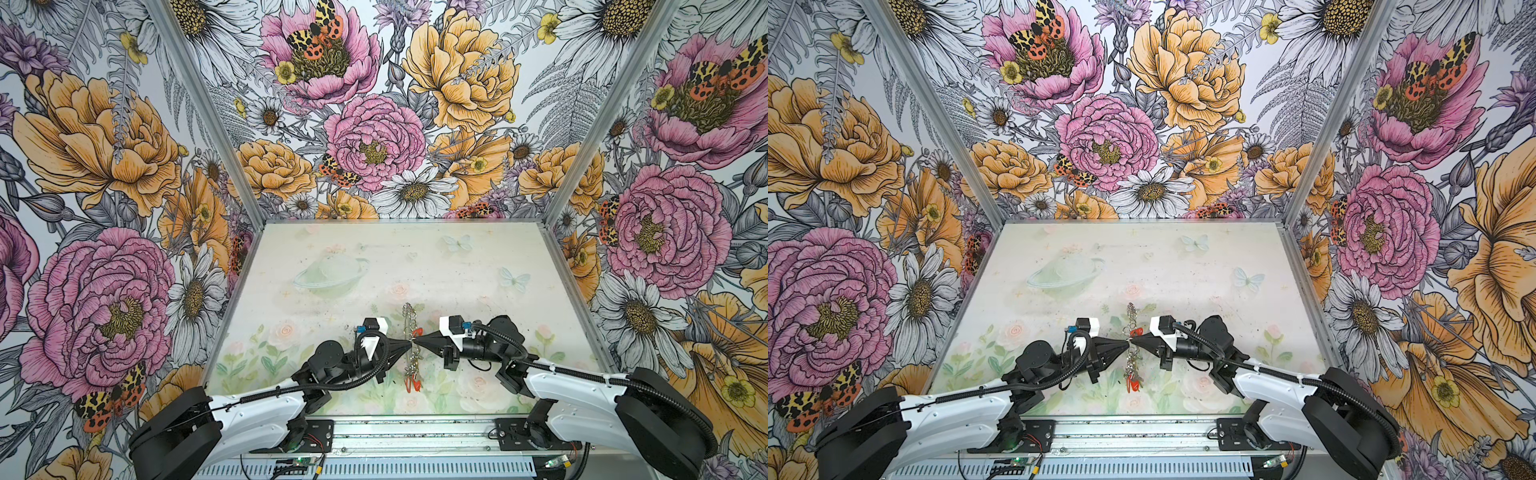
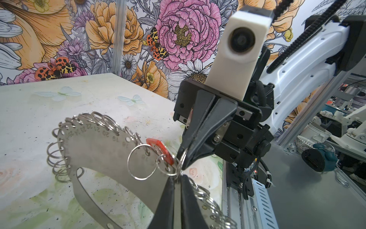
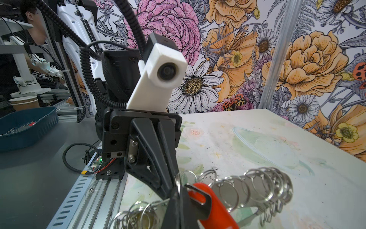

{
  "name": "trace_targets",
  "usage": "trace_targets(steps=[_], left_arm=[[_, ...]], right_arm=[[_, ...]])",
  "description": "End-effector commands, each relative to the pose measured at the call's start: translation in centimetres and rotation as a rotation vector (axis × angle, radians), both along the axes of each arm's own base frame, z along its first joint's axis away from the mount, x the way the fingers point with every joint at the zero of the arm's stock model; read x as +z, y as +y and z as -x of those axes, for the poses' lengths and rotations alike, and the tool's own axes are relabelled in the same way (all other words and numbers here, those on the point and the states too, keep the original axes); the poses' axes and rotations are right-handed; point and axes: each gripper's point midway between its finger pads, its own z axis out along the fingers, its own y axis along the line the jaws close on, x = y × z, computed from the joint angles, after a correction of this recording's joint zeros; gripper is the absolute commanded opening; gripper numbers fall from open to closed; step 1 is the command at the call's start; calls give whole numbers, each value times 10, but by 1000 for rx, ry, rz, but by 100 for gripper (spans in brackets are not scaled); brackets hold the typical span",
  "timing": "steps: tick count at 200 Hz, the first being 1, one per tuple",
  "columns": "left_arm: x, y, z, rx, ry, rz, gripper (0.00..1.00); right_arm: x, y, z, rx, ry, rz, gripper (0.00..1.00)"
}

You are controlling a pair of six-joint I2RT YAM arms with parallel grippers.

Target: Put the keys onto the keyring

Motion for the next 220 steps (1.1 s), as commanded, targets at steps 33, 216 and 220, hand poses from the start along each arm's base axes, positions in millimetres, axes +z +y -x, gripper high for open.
trace_targets(steps=[33,216,220], left_arm=[[13,-2,12,-67,-106,30,12],[-18,-7,12,-104,-81,-223,0],[-19,-7,12,-108,-78,-231,0]], right_arm=[[18,5,11,67,-46,-55,0],[-17,3,15,86,11,232,5],[-18,4,14,86,11,240,5]])
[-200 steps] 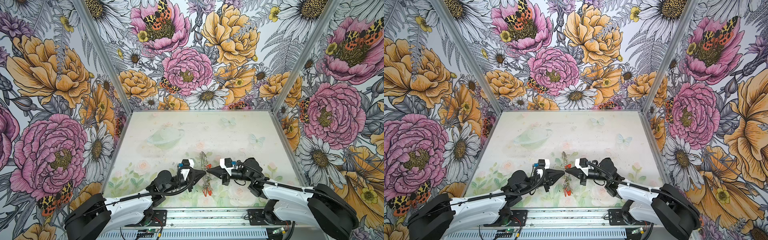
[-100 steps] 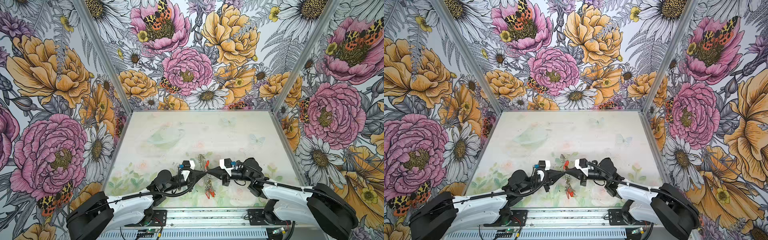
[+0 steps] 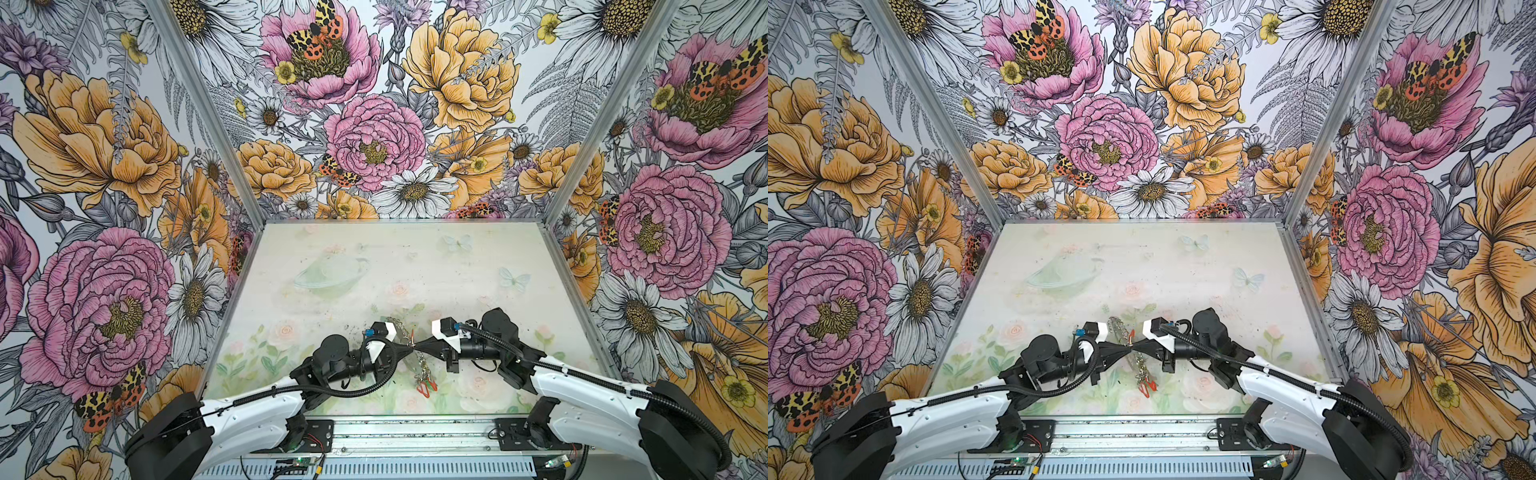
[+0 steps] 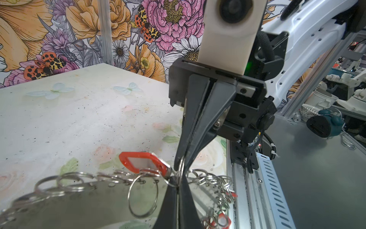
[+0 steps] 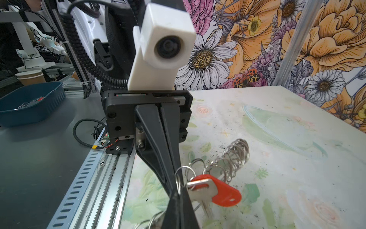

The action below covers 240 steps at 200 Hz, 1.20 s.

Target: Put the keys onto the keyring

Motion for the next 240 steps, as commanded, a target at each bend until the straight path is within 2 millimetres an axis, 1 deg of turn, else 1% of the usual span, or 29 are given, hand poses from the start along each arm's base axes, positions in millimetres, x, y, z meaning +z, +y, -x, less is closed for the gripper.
trace_targets(steps=[1,54,56,60,98,112,141,185,240], left_arm=[[-6,-3,7,-50,-12,-78,0],[-16,-6,15,-109,2,-152,0],[-16,-6,15,-110,2,-153,0],[-17,-6,15,-113,0,-155,0],[-18,-11,18,-145,4,-168,0],[-20,-13,18,-149,7,-180,0],[-16,-12,14,-124,-11,-176,0],[-7,-3,5,-47,-48,-154,0],[-6,0,4,-27,-60,-154,0]], right_arm=[[-2,4,6,40,-13,56,5],[-17,7,3,37,1,147,9],[-17,10,8,57,1,149,9],[-18,11,10,63,2,154,10],[-28,14,12,71,16,207,10],[-30,15,12,75,22,220,8],[-37,15,11,72,38,253,5],[-48,16,11,69,56,299,9],[-48,18,13,75,54,308,8]])
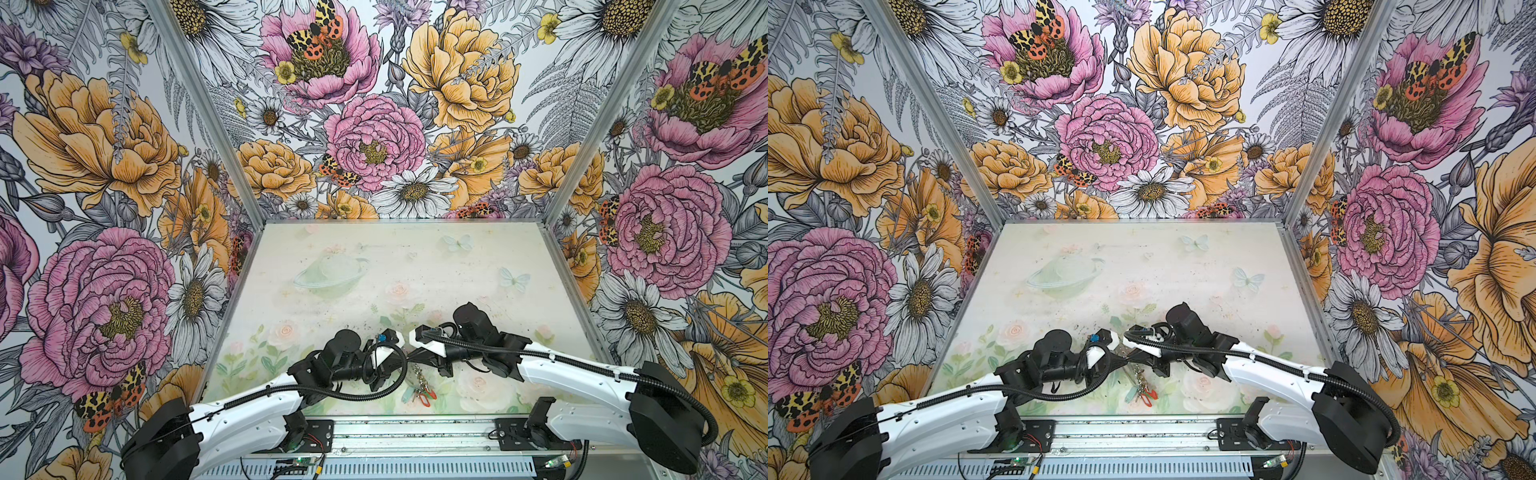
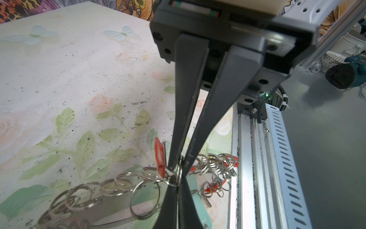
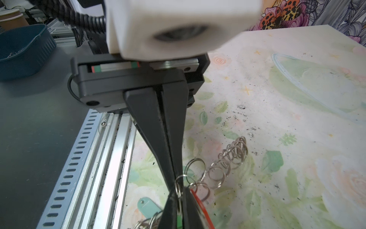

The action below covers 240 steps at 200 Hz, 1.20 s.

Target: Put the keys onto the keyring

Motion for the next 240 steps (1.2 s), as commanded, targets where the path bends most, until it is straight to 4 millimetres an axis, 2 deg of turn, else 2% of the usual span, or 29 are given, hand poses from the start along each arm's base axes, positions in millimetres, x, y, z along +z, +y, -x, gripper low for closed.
trace_targets(steps=[1,80,115,126,140,171,201,240], left_arm=[[42,-10,-5,-12,-123,121,0],[47,-1,-20,87,-175,122,0],[46,4,-21,120,-158,136,0],[43,6,-19,127,-131,139,8],[41,8,-18,147,-82,155,17],[43,15,-19,228,84,197,25],[43,28,-29,385,263,168,25],[21,44,-40,549,570,70,21]], right_arm=[[-3,4,4,20,-1,19,8],[-5,4,0,1,-4,36,0],[-3,2,-13,-67,-55,42,0],[0,0,-19,-101,-84,39,0],[3,-2,-21,-109,-106,26,0],[5,-3,-21,-109,-126,16,0],[9,-2,-20,-95,-150,3,0],[9,-1,-18,-90,-157,-9,0]])
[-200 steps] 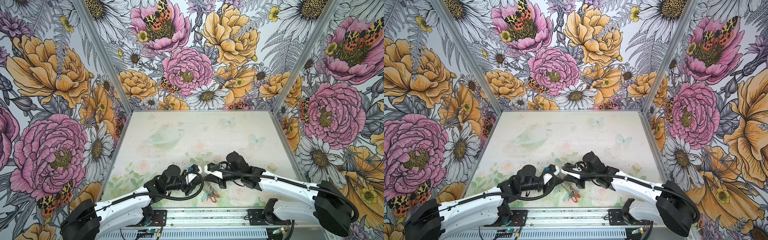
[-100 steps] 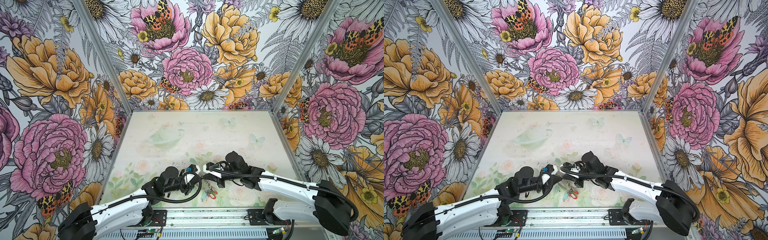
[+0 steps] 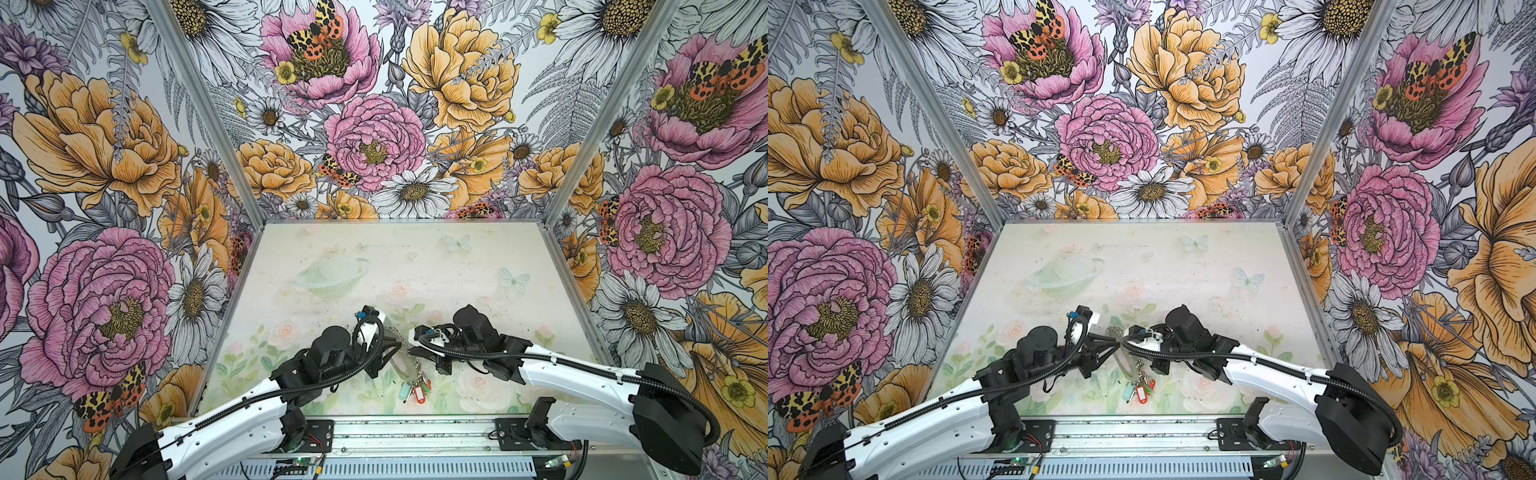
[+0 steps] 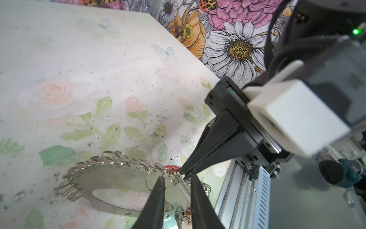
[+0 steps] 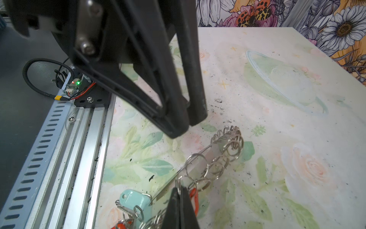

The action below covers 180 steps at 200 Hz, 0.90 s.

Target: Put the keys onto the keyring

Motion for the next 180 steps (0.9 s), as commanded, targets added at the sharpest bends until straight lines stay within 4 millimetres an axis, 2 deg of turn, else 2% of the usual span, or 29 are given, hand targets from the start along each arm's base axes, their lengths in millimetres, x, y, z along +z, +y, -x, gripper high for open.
trace_targets(steps=[1,20,63,104,180], left_arm=[[-27,16,-2,123,280,-43,21],[-32,13,2,126,383,-16,21],[-30,3,6,176,509,49,23],[-23,-12,16,186,505,57,28],[-32,-23,18,171,516,34,24]], right_arm=[[15,4,-1,13,-52,-47,0],[15,4,2,23,-60,-51,0],[10,2,8,33,-125,-36,0],[5,4,16,47,-190,-16,0],[1,4,23,59,-209,0,0]])
